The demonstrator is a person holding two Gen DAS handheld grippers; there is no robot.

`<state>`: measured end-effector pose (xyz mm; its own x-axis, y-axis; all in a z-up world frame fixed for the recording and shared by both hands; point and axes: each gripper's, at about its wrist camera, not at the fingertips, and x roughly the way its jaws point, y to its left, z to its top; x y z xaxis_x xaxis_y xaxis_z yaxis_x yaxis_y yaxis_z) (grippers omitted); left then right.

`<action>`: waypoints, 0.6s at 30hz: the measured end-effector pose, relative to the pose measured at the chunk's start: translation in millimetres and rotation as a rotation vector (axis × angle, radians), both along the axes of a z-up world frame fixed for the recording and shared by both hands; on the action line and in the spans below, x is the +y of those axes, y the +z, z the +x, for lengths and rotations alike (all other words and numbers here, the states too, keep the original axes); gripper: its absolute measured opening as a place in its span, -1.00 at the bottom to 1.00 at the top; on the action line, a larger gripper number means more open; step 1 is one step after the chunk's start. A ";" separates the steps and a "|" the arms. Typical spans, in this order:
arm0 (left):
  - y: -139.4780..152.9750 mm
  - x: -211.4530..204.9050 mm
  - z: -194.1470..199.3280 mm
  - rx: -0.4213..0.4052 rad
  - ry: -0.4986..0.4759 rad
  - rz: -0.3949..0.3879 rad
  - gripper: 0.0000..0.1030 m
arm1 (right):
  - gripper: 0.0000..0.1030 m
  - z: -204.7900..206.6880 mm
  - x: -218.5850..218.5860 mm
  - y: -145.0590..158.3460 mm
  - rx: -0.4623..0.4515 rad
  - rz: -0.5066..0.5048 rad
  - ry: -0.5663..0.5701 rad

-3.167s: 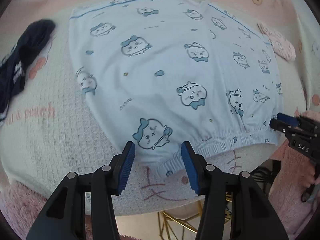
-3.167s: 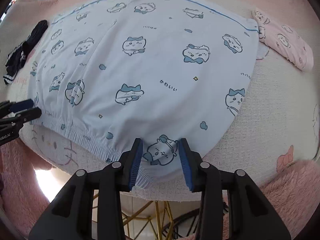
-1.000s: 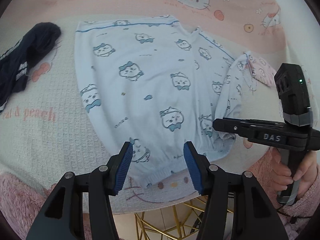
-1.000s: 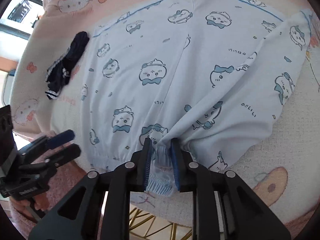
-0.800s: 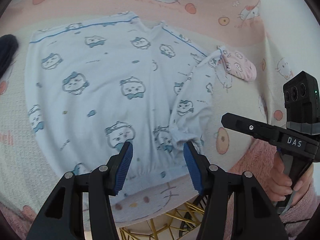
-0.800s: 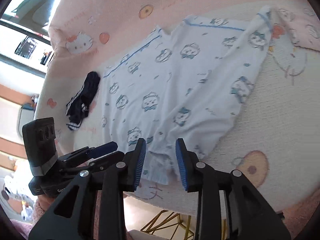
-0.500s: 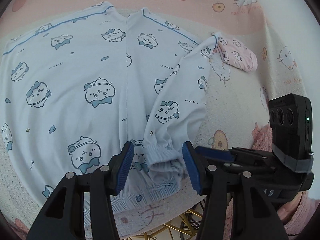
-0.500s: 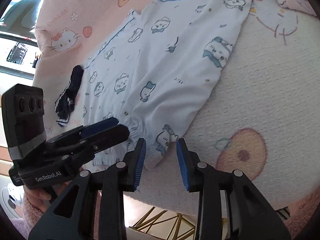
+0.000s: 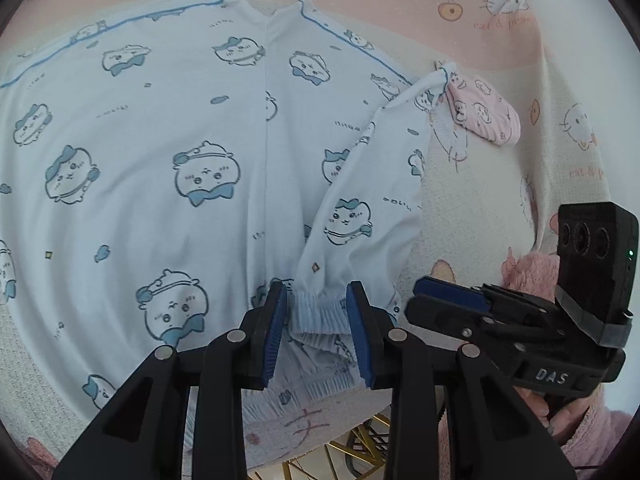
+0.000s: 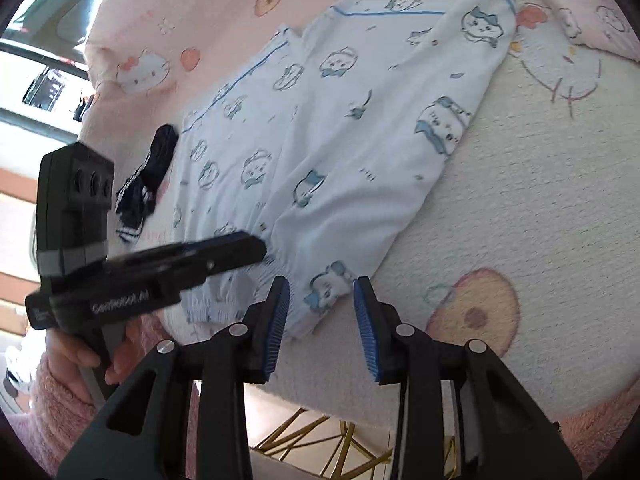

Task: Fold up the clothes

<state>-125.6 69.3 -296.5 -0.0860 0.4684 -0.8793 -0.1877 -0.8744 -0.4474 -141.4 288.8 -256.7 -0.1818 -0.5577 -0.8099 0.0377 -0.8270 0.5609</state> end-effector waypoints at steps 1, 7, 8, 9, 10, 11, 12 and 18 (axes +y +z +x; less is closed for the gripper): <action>-0.6 3.6 1.0 -0.003 -0.014 -0.002 -0.37 | -0.33 -1.4 1.2 -5.9 -0.018 0.007 -0.003; -0.5 14.2 6.0 -0.006 -0.045 0.011 -0.37 | -0.34 1.2 4.4 -11.1 -0.027 -0.016 -0.003; -2.1 12.9 4.9 -0.014 -0.034 0.007 -0.37 | -0.34 1.4 6.5 -9.6 -0.021 -0.019 -0.009; -5.5 10.1 2.7 -0.030 -0.013 -0.012 -0.37 | -0.34 1.7 7.9 -9.0 -0.021 -0.024 -0.013; -8.7 7.3 0.5 -0.047 0.007 -0.029 -0.37 | -0.34 2.1 8.2 -9.6 -0.025 -0.024 -0.014; -10.3 4.6 -1.2 -0.067 0.024 -0.026 -0.36 | -0.34 2.6 8.1 -10.7 -0.031 -0.021 -0.015; -9.5 4.2 -1.3 -0.073 0.024 -0.006 -0.36 | -0.34 3.1 8.3 -11.9 -0.037 -0.014 -0.013; -11.7 24.6 5.3 -0.123 -0.078 0.058 -0.37 | -0.34 3.6 7.7 -13.1 -0.041 0.001 -0.027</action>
<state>-120.3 93.9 -308.2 0.0589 0.5195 -0.8524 -0.1946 -0.8315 -0.5202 -137.9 296.6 -269.8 -0.1633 -0.5524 -0.8174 -0.0072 -0.8279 0.5609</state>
